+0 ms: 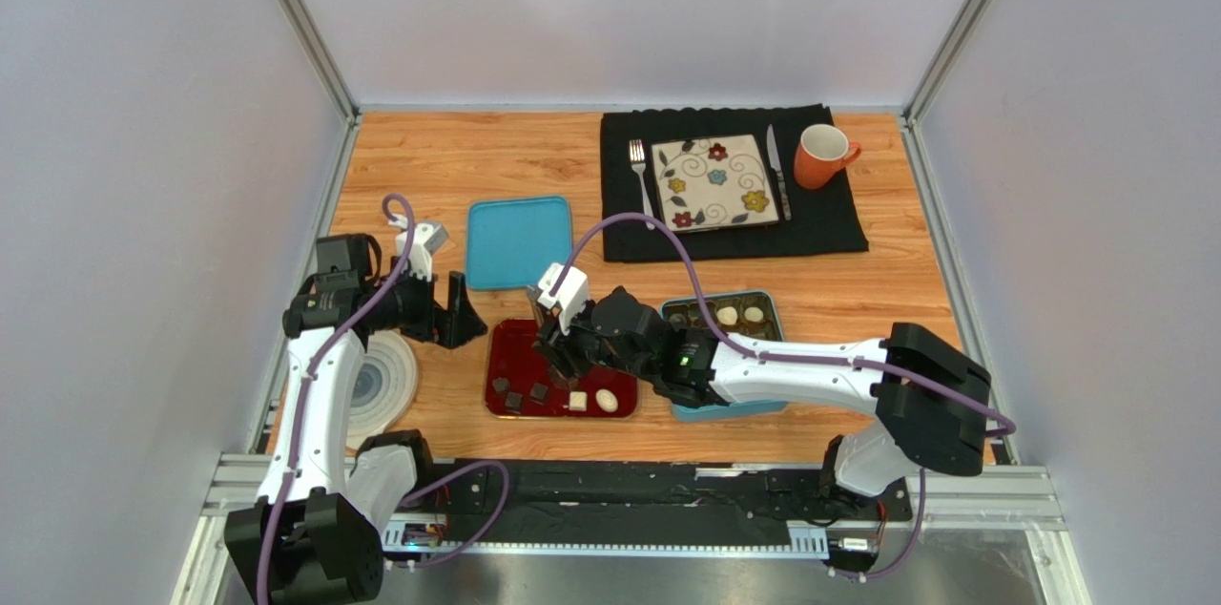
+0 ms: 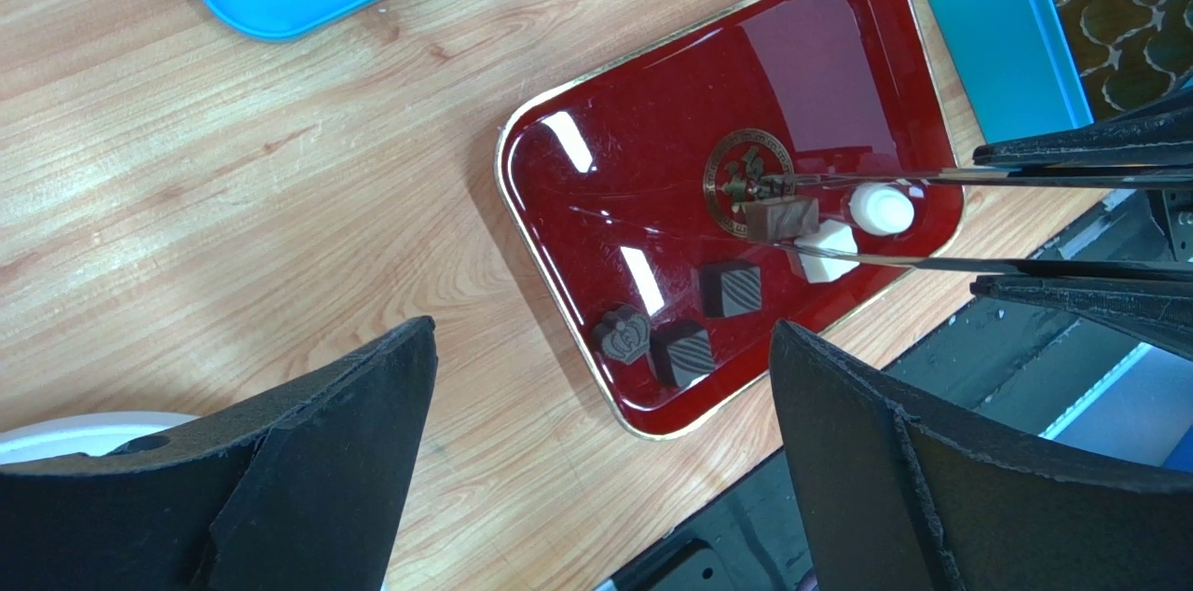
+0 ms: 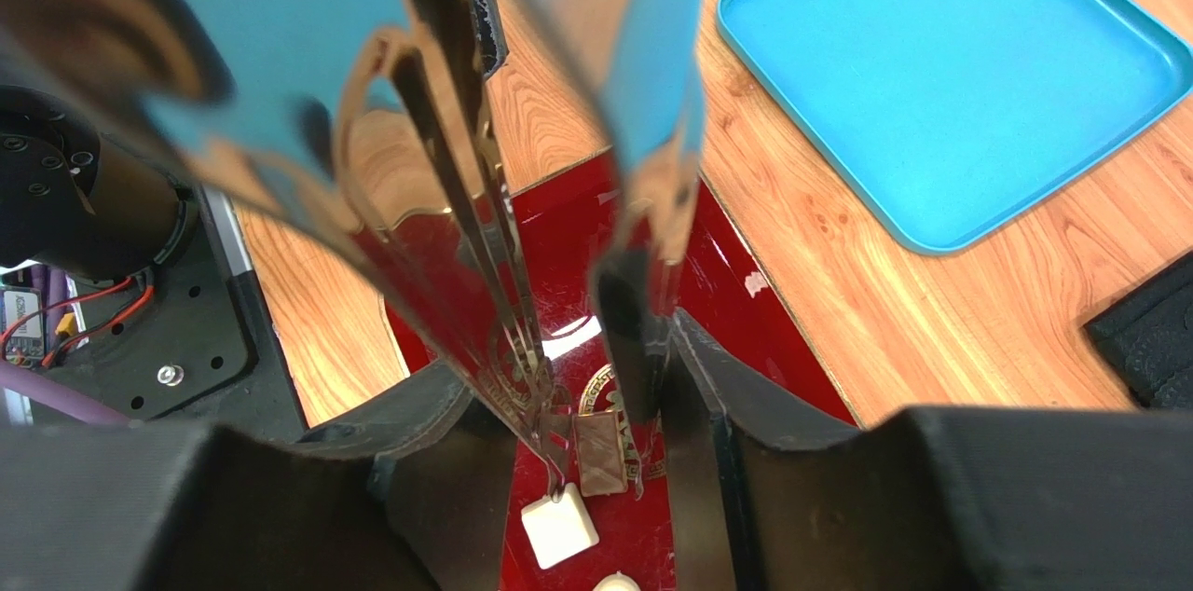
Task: Pack the chocolate
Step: Pick up the fake chocolate from the plate.
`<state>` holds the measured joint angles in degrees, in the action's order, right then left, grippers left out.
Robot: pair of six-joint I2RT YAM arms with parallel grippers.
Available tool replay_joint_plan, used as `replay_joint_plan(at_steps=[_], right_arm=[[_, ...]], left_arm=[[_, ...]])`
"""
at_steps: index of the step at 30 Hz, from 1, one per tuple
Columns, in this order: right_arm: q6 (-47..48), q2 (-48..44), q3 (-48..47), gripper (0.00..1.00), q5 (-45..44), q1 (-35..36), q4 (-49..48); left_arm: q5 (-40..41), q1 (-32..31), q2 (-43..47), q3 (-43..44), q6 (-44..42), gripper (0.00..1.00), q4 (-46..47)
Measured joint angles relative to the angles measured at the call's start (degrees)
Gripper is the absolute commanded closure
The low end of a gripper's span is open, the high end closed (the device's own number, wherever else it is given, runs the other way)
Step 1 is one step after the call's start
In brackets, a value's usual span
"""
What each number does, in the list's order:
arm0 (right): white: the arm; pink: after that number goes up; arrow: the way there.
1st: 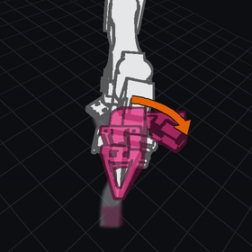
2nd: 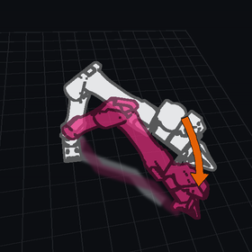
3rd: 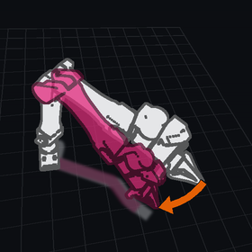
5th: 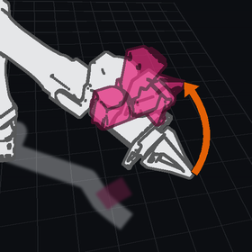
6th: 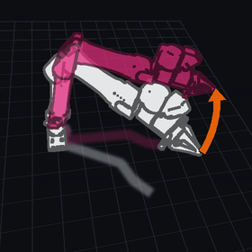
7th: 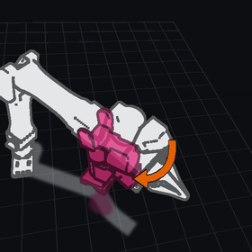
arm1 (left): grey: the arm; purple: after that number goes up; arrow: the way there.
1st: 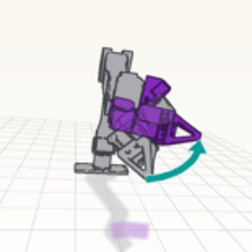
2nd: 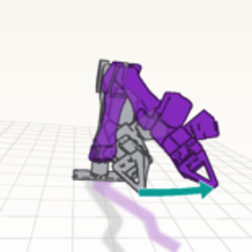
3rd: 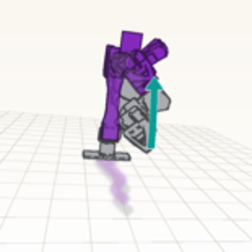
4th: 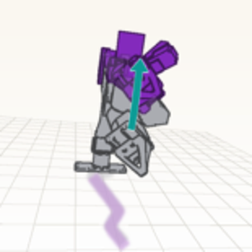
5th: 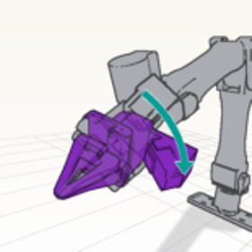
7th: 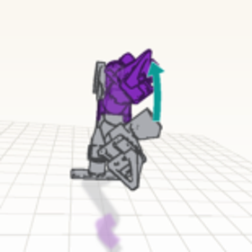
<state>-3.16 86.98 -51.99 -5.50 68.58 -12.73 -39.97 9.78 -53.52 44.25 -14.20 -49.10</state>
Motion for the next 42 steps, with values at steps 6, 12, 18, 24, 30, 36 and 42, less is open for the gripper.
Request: replay_joint_plan(at_steps=[6,12,18,24,30,36,42], right_arm=[[-0.04,0.00,-0.02,0.55,0.39,0.02,0.00],[-0.26,0.02,-0.02,0.55,1.01,0.22,0.00],[-0.68,0.02,-0.02,0.55,1.03,0.28,-0.09],[-0.63,0.17,-0.02,0.56,0.50,0.28,-0.44],[-0.15,0.26,-0.02,0.56,-0.37,0.28,-0.46],[0.48,0.26,-0.02,0.55,-0.94,0.28,-0.44],[-0.26,0.68,0.00,0.55,-0.83,0.28,-1.44]], left_arm=[[0.02,0.00,0.02,0.00,-0.15,0.03,-0.39],[0.24,0.00,0.02,0.00,-0.87,0.02,-1.22],[0.66,0.00,0.24,0.00,-1.62,0.02,-1.49],[1.07,0.00,0.44,0.00,-1.81,0.02,-1.88],[1.09,0.00,0.50,0.00,-1.90,0.02,-2.10],[1.09,0.00,0.50,0.00,-2.03,0.02,-2.12],[1.09,0.00,0.63,0.00,-2.25,0.02,-2.43]])
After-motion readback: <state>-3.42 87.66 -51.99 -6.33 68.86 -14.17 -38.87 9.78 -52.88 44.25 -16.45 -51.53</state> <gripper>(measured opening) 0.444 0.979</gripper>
